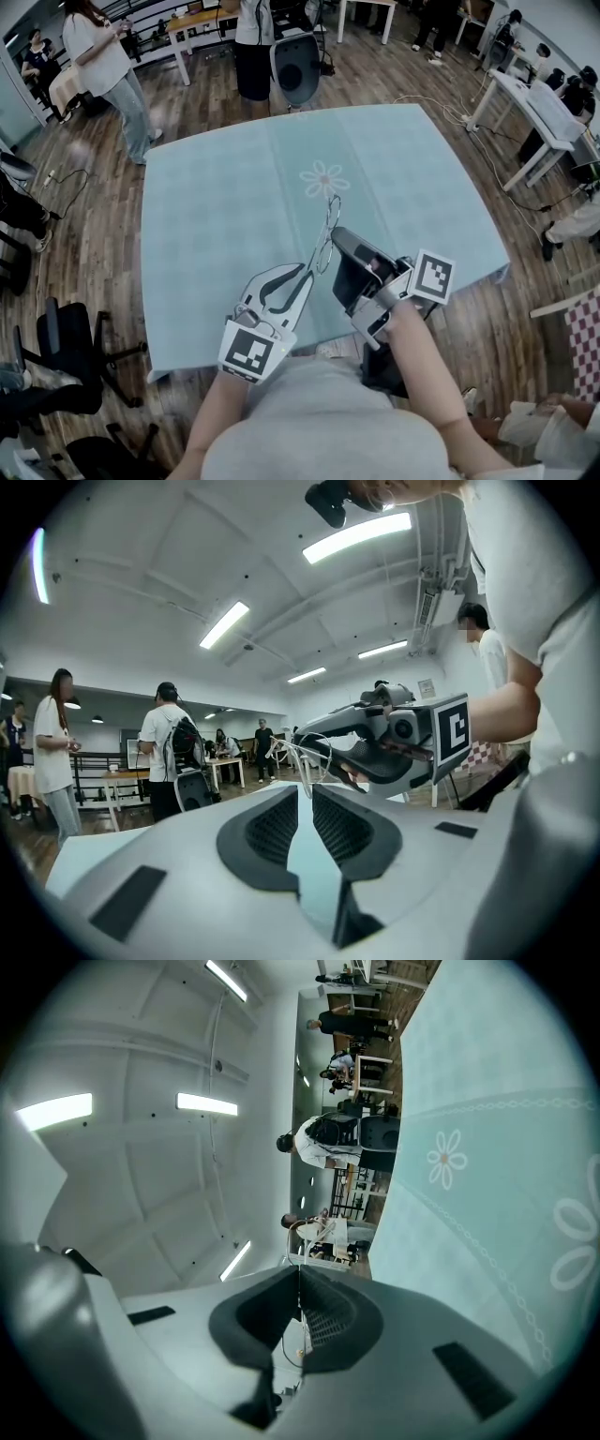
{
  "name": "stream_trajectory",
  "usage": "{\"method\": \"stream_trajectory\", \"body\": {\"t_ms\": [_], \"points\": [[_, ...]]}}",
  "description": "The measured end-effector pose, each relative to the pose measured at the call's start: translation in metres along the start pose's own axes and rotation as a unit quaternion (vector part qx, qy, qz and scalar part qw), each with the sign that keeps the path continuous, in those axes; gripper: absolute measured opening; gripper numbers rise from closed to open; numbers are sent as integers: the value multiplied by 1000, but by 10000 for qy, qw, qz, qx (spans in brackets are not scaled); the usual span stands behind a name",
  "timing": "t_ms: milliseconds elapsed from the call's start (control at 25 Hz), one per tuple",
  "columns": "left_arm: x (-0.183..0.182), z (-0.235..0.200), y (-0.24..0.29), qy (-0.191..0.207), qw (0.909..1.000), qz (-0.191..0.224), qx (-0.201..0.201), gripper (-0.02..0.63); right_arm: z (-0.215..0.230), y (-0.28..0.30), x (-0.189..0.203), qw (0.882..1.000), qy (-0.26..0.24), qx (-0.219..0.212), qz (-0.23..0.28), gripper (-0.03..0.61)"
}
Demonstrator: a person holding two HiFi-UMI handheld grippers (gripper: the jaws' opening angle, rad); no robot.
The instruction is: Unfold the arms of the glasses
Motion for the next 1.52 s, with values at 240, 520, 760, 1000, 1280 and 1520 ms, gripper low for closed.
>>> {"method": "stream_trajectory", "body": {"t_ms": [240, 520, 760, 1000, 1280, 1520], "points": [[1, 1, 0, -26, 10000, 26, -46, 25, 1, 0, 0, 10000, 25, 4, 10, 12], [3, -5, -4, -85, 9999, -32, -42, 23, 2, 0, 0, 9999, 59, 112, -10, 12], [6, -13, -6, -325, 9993, -67, -190, 21, 2, -2, -1, 9999, 51, 145, 0, 12], [9, -18, -8, -362, 9988, -50, -325, 23, 1, -3, -1, 9999, 25, 164, -35, 12], [10, -31, -13, -373, 9977, -83, -568, 23, 1, -4, 1, 9999, 65, 129, -90, 12], [14, -37, -17, -370, 9971, -84, -662, 23, 3, -6, 3, 9998, 59, 141, -134, 12]]}}
Point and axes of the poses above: the fingertips, and each gripper's own axes: y forward along the fingers, z to its right, x out of its underside, the point moved 9 cm from there along -y, backward along the fingers, and after that the axes turned 11 degrees about y, right-handed, at the moved point
